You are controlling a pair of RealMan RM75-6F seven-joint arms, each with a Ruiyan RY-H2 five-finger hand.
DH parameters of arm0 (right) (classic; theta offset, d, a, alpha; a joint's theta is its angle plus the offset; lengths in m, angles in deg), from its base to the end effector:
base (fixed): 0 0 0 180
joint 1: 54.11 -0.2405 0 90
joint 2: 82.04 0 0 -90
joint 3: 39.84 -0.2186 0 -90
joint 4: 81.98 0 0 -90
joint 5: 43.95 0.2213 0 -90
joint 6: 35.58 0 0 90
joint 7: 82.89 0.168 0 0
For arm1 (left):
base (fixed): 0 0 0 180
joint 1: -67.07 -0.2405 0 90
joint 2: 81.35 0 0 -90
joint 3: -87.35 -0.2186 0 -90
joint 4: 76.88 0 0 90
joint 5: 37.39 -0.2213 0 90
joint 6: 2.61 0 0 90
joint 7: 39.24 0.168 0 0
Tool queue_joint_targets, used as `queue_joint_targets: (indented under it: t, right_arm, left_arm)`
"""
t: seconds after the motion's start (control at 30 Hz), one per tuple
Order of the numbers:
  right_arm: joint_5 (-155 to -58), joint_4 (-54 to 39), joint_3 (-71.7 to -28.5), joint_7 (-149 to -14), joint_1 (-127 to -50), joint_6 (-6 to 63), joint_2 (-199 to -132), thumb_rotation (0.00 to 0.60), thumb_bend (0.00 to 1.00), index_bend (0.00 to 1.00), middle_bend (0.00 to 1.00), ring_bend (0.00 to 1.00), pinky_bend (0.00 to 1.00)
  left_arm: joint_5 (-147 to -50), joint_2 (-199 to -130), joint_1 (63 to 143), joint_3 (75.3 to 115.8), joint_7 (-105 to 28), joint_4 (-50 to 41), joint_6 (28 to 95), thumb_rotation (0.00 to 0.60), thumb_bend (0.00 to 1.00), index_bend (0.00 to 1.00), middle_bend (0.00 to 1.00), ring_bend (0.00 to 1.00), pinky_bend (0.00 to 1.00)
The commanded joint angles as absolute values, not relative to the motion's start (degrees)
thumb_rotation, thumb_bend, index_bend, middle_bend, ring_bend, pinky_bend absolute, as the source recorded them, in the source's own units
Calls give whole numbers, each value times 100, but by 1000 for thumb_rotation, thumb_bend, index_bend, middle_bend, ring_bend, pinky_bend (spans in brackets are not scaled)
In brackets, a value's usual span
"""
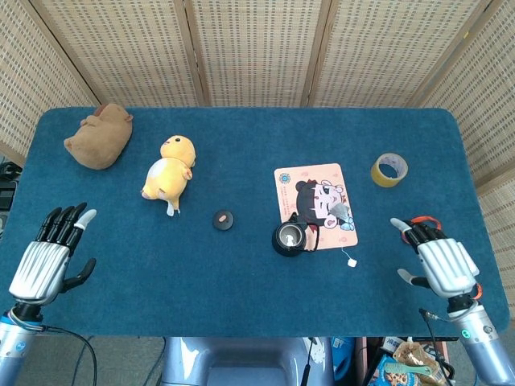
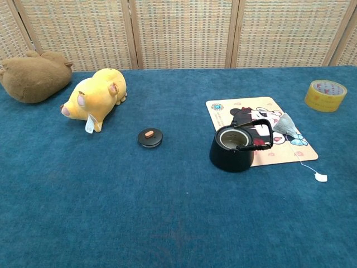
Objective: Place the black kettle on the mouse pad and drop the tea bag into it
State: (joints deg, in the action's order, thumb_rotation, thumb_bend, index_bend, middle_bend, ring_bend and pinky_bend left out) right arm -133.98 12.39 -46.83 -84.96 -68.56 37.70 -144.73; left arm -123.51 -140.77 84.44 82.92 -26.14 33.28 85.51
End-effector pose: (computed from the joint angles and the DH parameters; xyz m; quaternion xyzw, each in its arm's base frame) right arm -0.2322 -0.2585 0.1116 0.6799 -0.3428 0.3980 0.5116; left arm -0.1905 0.2171 0.1201 -0.6531 -0.3415 -0.4212 0.5287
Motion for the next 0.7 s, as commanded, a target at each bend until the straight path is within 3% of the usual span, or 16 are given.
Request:
queue_joint_targets:
  t: [0.03, 0.2, 0.43, 0.7]
  right_arm:
    - [-13275, 1141, -4750, -8375, -7082, 3494, -14531, 600, 181, 292, 459, 485, 657]
    - [-13019, 996, -4770, -8280, -7461, 2833, -14580, 600, 181, 356, 564, 640, 785]
    - [-12680, 929, -4747, -8474, -7941, 2005, -14659, 600, 181, 392, 705, 787, 850]
    - [-12573, 791, -4706, -8656, -8293, 1618, -14910, 600, 181, 488, 822, 893, 902]
  left_arm:
    - [-12330, -14009, 8449, 8385, -2608, 3375, 8483, 600, 393, 0, 0, 0, 0]
    - [-12263, -13919, 8489, 8560, -2569, 3454, 8337, 600, 393, 0, 0, 0, 0]
    - [-12185, -13914, 8508, 8731, -2514, 3488, 8157, 600, 393, 0, 0, 0, 0]
    - [-12060, -13941, 8511, 8869, -2502, 3454, 7992, 600, 393, 0, 0, 0, 0]
